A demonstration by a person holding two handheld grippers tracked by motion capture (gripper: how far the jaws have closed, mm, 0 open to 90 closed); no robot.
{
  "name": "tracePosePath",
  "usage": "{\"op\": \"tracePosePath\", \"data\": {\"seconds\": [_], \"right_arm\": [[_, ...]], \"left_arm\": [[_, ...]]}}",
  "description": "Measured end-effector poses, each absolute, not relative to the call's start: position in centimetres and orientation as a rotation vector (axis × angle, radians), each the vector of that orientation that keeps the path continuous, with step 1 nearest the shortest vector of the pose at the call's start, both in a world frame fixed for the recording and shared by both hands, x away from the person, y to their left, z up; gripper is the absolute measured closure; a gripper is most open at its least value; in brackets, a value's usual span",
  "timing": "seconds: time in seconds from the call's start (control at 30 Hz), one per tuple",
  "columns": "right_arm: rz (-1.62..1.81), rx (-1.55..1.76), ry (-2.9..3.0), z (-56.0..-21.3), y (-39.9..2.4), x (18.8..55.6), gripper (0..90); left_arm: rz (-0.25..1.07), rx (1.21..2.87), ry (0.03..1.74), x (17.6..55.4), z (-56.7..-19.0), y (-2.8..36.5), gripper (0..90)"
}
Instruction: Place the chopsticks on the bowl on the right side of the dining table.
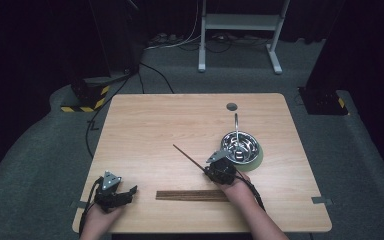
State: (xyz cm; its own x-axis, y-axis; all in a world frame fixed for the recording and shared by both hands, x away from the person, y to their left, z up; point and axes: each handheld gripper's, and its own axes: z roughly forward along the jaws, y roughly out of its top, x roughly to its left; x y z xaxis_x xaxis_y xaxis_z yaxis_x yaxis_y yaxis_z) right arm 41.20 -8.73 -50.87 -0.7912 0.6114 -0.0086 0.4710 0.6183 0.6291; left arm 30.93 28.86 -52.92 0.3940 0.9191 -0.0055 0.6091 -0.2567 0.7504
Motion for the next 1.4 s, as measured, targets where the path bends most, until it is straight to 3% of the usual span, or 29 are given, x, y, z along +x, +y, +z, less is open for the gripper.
{"op": "tracePosePath", "data": {"seconds": [0.73,0.97,1.4], "right_arm": [[0.949,0.839,2.628,-51.03,-9.06,41.44,77.3],[0.948,0.818,2.625,-51.07,-8.94,41.35,83.2],[0.912,0.769,2.614,-50.45,-8.72,41.16,84.3]], "left_arm": [[0.583,1.974,1.305,30.90,-52.91,28.87,25.9],[0.583,1.974,1.305,30.90,-52.91,28.86,25.9],[0.583,1.975,1.305,30.90,-52.91,28.87,25.9]]}}
